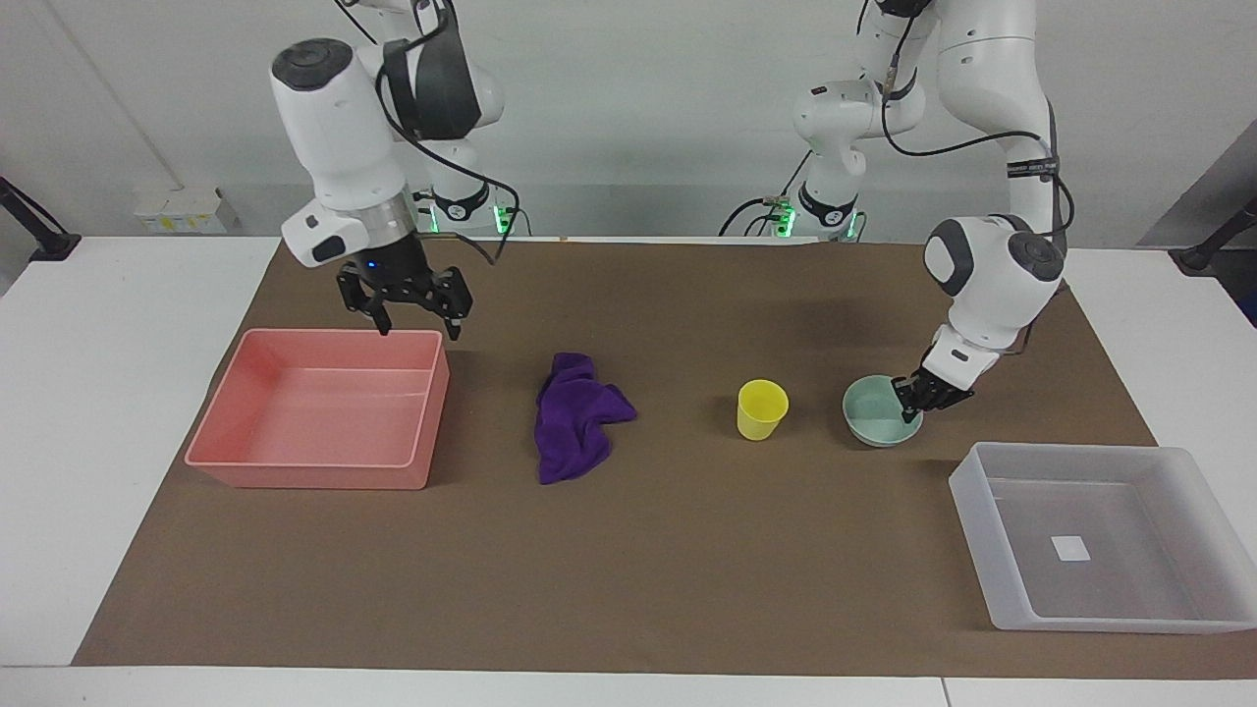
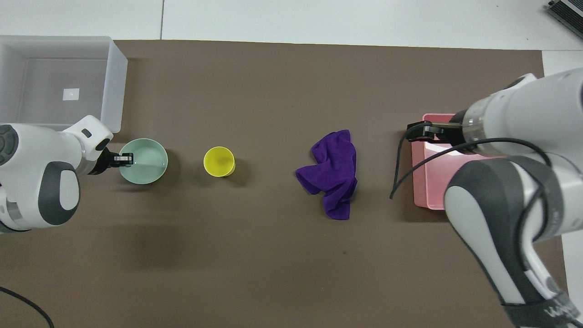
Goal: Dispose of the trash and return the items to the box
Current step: 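Lift the bowl into the clear bin while the right gripper grasps the cloth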
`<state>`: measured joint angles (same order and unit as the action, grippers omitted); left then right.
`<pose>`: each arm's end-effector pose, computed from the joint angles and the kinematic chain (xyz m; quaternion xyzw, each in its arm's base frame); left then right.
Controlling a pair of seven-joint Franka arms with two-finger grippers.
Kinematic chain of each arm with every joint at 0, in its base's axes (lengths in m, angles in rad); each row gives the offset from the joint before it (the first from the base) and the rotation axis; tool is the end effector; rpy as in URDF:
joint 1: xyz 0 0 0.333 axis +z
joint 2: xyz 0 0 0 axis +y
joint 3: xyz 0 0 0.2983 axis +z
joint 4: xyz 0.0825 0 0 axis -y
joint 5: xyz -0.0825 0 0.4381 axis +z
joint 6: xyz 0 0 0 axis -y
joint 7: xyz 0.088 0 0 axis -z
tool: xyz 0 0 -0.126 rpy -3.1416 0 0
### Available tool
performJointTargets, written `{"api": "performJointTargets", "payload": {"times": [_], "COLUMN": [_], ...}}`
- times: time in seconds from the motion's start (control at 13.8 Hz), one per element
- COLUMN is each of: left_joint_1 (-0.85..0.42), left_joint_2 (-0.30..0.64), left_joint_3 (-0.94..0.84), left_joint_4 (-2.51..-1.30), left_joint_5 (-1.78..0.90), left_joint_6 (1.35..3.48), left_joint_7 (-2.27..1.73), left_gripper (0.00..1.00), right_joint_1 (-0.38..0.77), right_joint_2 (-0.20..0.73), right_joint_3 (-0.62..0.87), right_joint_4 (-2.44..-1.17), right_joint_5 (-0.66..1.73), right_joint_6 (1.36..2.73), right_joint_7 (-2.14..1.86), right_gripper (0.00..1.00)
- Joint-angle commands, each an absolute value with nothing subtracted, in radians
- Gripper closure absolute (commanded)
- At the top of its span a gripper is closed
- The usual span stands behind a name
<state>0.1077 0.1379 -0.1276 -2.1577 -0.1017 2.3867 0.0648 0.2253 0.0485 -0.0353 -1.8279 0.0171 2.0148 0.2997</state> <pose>0.6045 -0.0146 0.2718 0.9979 -0.0059 0.0467 0.0442 0.6321 0.1231 0.4612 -0.9959 0.0577 -0.0654 0.0237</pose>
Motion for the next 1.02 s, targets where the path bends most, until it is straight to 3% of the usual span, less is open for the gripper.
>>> {"api": "performJointTargets", "payload": {"times": [0.0, 0.44, 0.65, 0.94], "left_joint_1": [0.138, 0.178, 0.21, 0.262], "left_joint_2": [0.107, 0.208, 0.355, 0.599], "left_joint_3": [-0.129, -0.124, -0.124, -0.126], "left_joint_4": [-2.05, -1.806, -1.593, -1.276], "left_joint_5": [-0.117, -0.107, -0.084, -0.069], "left_joint_6": [2.245, 2.224, 2.191, 2.152], "left_joint_7": [0.087, 0.161, 0.16, 0.16], "left_gripper": [1.0, 1.0, 1.0, 1.0], "right_joint_1": [0.259, 0.377, 0.416, 0.425], "right_joint_2": [0.144, 0.326, 0.385, 0.373], "right_joint_3": [-0.037, -0.037, -0.037, -0.037], "right_joint_4": [-1.829, -1.829, -1.841, -1.922], "right_joint_5": [0.025, 0.026, 0.026, 0.025], "right_joint_6": [2.139, 2.31, 2.359, 2.375], "right_joint_7": [0.343, 0.408, 0.411, 0.399], "right_gripper": [0.0, 0.0, 0.0, 0.0]}}
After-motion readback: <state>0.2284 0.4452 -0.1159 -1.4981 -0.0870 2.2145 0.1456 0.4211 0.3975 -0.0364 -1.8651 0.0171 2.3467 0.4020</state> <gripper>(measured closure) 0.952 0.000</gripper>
